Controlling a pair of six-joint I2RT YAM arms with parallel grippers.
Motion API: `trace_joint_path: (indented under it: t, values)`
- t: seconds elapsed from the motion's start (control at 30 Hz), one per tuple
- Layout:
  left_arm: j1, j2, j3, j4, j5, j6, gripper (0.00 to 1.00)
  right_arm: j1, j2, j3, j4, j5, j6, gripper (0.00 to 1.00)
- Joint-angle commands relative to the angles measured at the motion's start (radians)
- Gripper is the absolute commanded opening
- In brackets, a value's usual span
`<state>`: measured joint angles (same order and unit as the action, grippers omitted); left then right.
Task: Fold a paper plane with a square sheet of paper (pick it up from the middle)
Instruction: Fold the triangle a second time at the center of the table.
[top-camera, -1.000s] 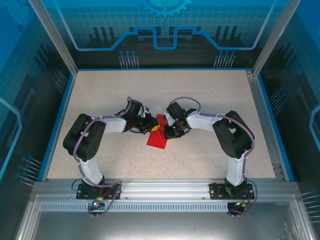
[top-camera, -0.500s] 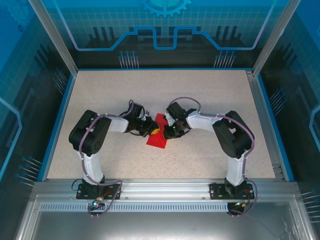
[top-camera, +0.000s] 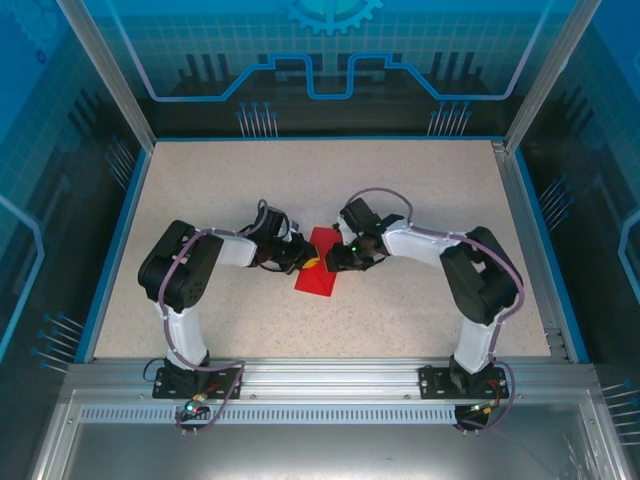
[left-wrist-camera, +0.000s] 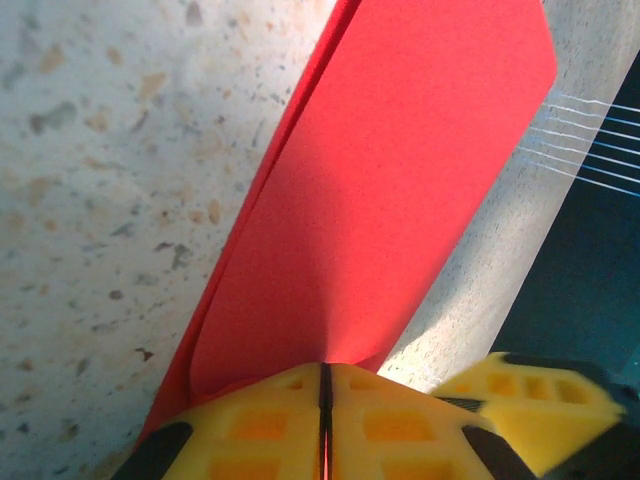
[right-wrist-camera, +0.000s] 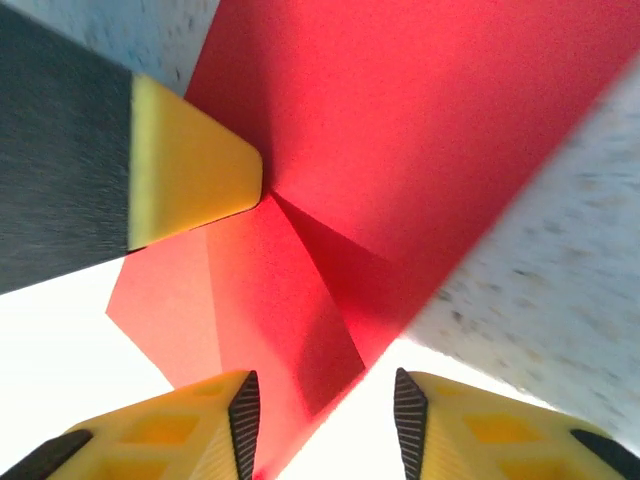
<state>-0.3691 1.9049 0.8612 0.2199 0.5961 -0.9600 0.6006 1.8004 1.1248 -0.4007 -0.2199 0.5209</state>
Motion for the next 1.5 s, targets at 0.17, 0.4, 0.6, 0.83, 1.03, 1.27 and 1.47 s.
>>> trace_joint_path:
  t: [0.17,0.4,0.6,0.83,1.03,1.27,1.47]
  values:
    - [-0.005,0.021,-0.029,-0.08,-0.034,0.027,0.1,0.006,-0.112,-0.062,0.1,-0.16,0.089,0.34]
    - [-0.005,0.023,-0.027,-0.08,-0.032,0.027,0.1,0.118,0.01,-0.008,0.143,-0.163,0.171,0.12]
    - [-0.004,0.027,-0.024,-0.085,-0.025,0.033,0.1,0.145,0.083,0.017,0.133,-0.141,0.179,0.11]
    - [-0.005,0.028,-0.021,-0.086,-0.022,0.037,0.1,0.131,0.098,0.01,0.106,-0.12,0.157,0.12]
    - [-0.004,0.03,-0.02,-0.088,-0.023,0.038,0.1,0.107,0.087,-0.017,0.102,-0.122,0.147,0.13]
    - [-0.005,0.037,-0.018,-0.088,-0.024,0.039,0.1,0.096,0.087,-0.031,0.083,-0.131,0.115,0.14]
    - [-0.005,0.037,-0.019,-0.089,-0.024,0.039,0.1,0.092,0.083,-0.048,0.071,-0.109,0.104,0.14]
